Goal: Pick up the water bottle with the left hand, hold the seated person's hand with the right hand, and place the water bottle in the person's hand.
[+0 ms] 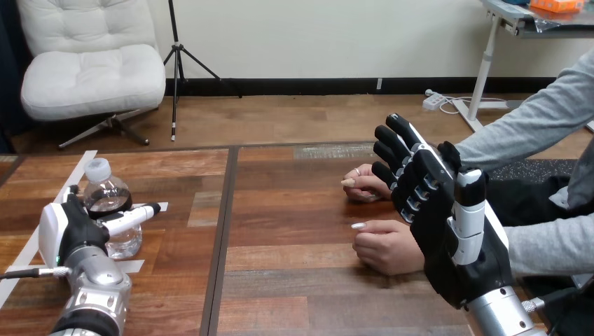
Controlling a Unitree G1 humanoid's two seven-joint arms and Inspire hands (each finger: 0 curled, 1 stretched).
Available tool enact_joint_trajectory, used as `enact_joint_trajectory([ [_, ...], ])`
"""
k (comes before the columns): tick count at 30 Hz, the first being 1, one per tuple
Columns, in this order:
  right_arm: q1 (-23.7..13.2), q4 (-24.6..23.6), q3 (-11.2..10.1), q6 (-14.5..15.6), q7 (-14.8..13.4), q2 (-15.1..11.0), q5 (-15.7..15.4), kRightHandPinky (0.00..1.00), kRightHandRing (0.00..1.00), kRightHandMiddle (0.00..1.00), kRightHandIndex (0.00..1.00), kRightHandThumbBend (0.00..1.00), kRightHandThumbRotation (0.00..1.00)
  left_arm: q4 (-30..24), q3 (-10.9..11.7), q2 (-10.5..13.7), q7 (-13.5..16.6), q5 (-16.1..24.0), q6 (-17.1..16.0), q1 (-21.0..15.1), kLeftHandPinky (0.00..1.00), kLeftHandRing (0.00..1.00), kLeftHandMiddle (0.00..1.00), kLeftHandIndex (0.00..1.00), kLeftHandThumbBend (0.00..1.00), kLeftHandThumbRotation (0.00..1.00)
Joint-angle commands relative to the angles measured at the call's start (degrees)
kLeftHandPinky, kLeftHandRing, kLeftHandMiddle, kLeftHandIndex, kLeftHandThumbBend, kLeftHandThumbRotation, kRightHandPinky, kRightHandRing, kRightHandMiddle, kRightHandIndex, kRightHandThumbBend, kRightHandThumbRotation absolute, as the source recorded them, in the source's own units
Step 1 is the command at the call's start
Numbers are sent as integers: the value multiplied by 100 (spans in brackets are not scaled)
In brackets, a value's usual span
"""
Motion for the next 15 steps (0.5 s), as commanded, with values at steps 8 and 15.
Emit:
enact_joint_trajectory([
  [8, -166, -281, 28, -68, 1, 43, 44, 100, 100, 97, 97, 100, 100, -68, -160, 40, -45, 95, 433, -618, 61, 77, 85, 87, 98, 14],
  [15, -162, -283, 33, -81, 4, 40, 34, 100, 100, 97, 97, 100, 100, -65, -215, 20, -18, 135, 567, -666, 61, 76, 83, 83, 97, 9],
])
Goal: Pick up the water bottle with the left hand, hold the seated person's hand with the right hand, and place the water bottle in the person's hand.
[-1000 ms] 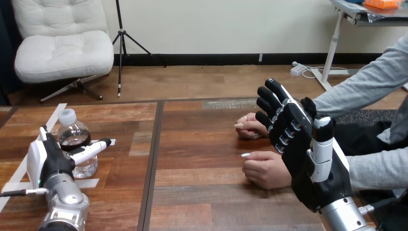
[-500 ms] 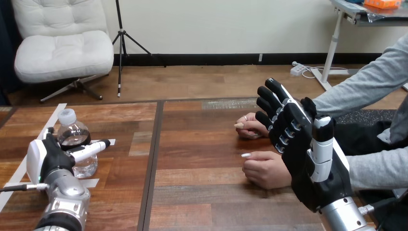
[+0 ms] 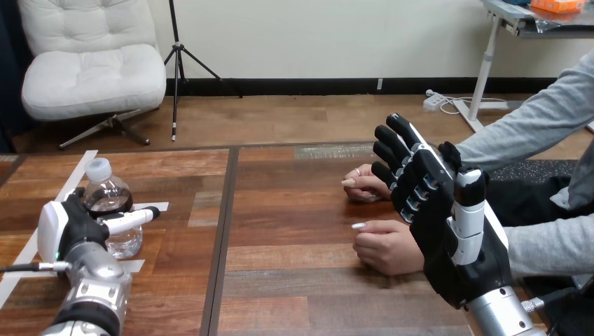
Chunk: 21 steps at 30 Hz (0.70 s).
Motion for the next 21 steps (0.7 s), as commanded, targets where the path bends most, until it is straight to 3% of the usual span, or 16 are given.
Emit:
enact_joint_trajectory([
  [1, -164, -280, 28, -81, 2, 40, 31, 100, 100, 97, 97, 100, 100, -62, -134, 7, 0, 100, 62, -484, 61, 76, 83, 82, 97, 9],
  [13, -122, -296, 34, -90, -6, 46, 22, 100, 100, 97, 97, 100, 100, -36, -206, -32, 42, 113, 15, -479, 60, 72, 77, 77, 94, 2],
  [21, -104, -319, 35, -98, -8, 48, 20, 100, 100, 96, 97, 100, 100, -54, -74, -110, 92, -35, -79, -483, 43, 54, 58, 74, 94, 0],
])
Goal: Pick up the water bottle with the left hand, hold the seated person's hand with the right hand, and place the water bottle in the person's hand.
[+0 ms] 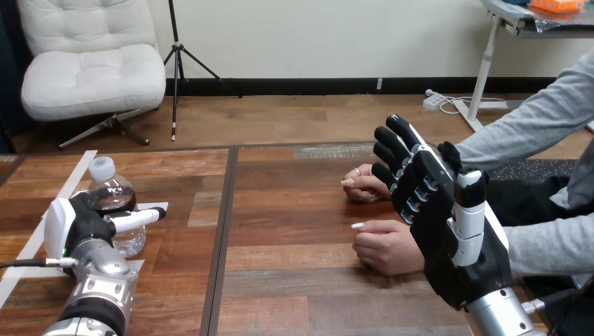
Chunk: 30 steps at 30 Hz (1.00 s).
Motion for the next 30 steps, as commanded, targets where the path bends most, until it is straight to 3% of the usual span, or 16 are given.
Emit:
enact_joint_trajectory([
  [1, -139, -313, 34, -90, -7, 45, 26, 100, 100, 96, 97, 100, 100, -60, 16, -43, 45, -44, -171, -415, 42, 52, 57, 73, 94, 0],
  [12, -108, -391, 39, -71, -36, 62, 32, 100, 100, 97, 97, 100, 100, -44, -48, -29, -202, -30, -8, -467, 30, 41, 50, 74, 92, 0],
  [18, -102, -357, 26, -106, -6, 60, 51, 100, 100, 97, 97, 100, 100, -41, -99, -26, -236, 22, -10, -470, 34, 49, 58, 75, 91, 0],
  [30, -73, -386, 23, -86, -11, 55, 59, 100, 100, 97, 97, 100, 100, -58, -154, -50, -65, 93, -67, -468, 31, 43, 51, 65, 90, 0],
])
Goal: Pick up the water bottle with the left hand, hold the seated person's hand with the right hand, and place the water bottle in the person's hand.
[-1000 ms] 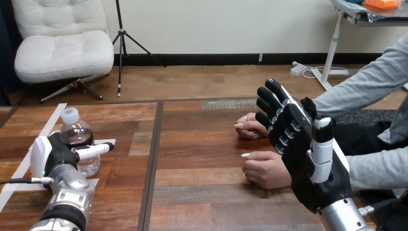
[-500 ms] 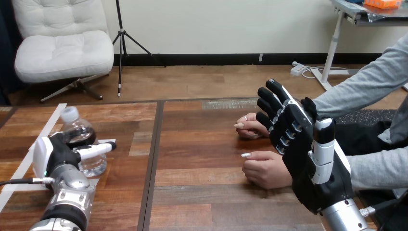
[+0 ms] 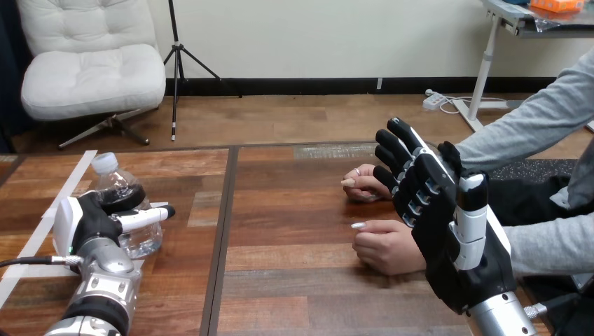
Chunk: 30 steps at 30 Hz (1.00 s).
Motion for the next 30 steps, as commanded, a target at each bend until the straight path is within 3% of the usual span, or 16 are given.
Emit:
enact_joint_trajectory([
  [1, -170, -311, 23, -84, -10, 55, 60, 100, 100, 97, 97, 100, 100, -62, -112, -17, 152, 111, -65, -437, 28, 39, 47, 62, 89, 0],
  [2, -163, -324, 26, -76, -17, 57, 58, 100, 100, 97, 97, 100, 100, -66, -112, -23, 177, 109, -68, -440, 26, 35, 44, 58, 88, 0],
  [10, -163, -316, 27, -85, -25, 69, 55, 100, 100, 97, 97, 100, 100, -101, -122, -53, 254, 99, -174, -420, 27, 35, 42, 47, 83, 0],
  [30, -174, -269, 35, -112, -18, 81, 37, 100, 99, 96, 96, 100, 100, -198, -147, -131, 378, 96, -373, -350, 28, 35, 41, 45, 80, 0],
])
